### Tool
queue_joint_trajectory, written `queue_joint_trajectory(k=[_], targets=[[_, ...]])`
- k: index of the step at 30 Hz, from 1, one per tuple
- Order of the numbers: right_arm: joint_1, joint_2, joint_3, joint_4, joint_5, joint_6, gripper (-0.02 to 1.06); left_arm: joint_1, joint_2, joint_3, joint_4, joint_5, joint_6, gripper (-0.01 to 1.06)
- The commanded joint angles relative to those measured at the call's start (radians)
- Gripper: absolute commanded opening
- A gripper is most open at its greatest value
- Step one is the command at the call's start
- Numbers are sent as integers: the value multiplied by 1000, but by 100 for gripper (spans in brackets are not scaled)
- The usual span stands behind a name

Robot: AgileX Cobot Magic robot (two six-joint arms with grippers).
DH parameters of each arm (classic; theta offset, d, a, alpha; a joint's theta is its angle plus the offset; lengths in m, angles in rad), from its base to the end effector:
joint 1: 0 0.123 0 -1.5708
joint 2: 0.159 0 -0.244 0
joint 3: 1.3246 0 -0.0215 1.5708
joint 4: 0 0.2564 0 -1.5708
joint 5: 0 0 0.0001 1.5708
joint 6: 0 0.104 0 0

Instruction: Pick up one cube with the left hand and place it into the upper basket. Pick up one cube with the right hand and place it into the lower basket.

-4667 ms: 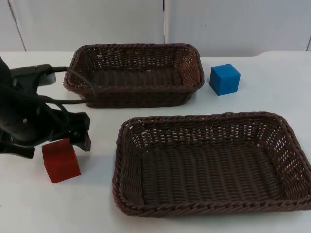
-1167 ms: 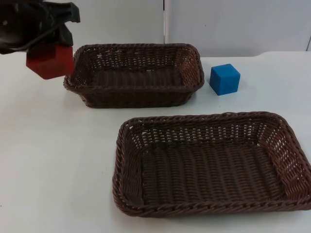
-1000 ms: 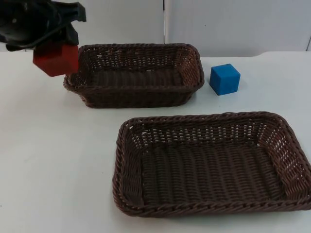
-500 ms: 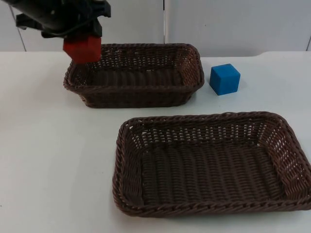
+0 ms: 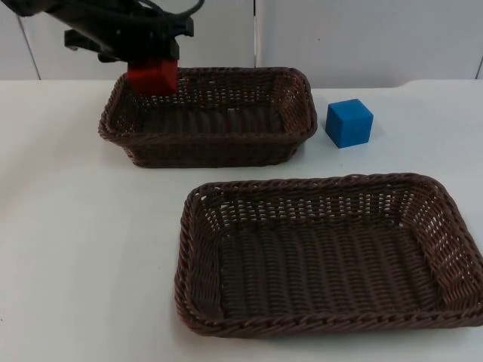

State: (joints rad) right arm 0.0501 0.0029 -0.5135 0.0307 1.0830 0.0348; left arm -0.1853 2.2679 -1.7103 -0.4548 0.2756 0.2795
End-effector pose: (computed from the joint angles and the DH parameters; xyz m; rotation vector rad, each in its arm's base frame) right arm 0.0507 0.0054 0.2759 -0.0178 2.0567 0.0894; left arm 0.4893 -0.1044 0.1178 0.0914 2.3022 -0.3157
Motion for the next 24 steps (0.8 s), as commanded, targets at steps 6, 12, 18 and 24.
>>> queue_joint_trajectory(k=[6, 12, 18, 24], targets=[[-6, -3, -2, -5, -7, -5, 105, -4, 52, -21, -14, 7, 4, 0], [-6, -3, -2, -5, -7, -5, 105, -4, 78, -21, -31, 7, 4, 0], [-6, -3, -2, -5, -7, -5, 105, -4, 86, -21, -49, 30, 4, 11], [-6, -3, -2, -5, -7, -5, 105, -4, 86, -21, -106, 39, 22, 59]])
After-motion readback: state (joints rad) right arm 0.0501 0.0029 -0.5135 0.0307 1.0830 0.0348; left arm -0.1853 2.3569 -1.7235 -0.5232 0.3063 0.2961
